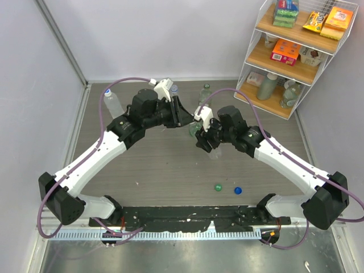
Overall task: Screw on the bottle caps
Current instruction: Screw the bottle cap onto the plastic bottle.
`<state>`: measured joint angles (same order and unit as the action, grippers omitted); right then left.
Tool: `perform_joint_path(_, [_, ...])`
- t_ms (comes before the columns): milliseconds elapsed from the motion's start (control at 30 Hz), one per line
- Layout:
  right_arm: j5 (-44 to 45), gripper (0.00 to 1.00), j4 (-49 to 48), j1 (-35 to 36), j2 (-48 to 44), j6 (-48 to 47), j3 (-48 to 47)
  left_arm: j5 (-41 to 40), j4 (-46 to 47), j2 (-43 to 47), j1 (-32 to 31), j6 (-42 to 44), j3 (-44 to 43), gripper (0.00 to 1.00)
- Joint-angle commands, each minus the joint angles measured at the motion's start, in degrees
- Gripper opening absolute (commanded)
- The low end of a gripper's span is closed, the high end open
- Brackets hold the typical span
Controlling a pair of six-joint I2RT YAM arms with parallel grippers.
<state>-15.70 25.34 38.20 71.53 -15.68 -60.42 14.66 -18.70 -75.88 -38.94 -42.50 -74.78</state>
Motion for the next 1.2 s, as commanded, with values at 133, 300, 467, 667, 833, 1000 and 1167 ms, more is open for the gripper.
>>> perform_joint_path(133, [-3.2,0.01,-1.4,0.5,-0.2,-0.8,-2.0,1.4,-0.3,0.3,-0.2,5.1,-2.6,0.11])
perform_joint_path(300, [-7.3,0.01,-1.1,0.5,-1.8,-3.4,-1.4,11.6,2.0,1.1,-0.2,8.7,-0.8,0.0])
perform_joint_path(467, [-17.9,0.01,0.8,0.4,-5.6,-9.5,-0.8,29.7,10.3,2.3,-0.2,13.5,3.9,0.0])
perform_joint_path(667, [-28.7,0.01,0.8,0.4,-9.1,-13.2,0.0,41.1,16.3,2.0,-0.4,18.1,5.4,0.0])
perform_joint_path(833, [-36.7,0.01,4.3,0.5,-9.0,-19.3,-1.8,53.0,22.5,1.4,-0.6,23.8,7.2,0.0])
perform_joint_path(1000, [-40.5,0.01,7.8,0.5,-8.4,-24.2,-4.1,58.2,18.9,2.1,-0.6,33.8,7.3,0.0])
perform_joint_path(1167, [-47.9,0.01,10.1,0.5,-7.1,-30.6,-5.5,64.1,4.6,0.9,-0.6,51.1,4.5,0.0])
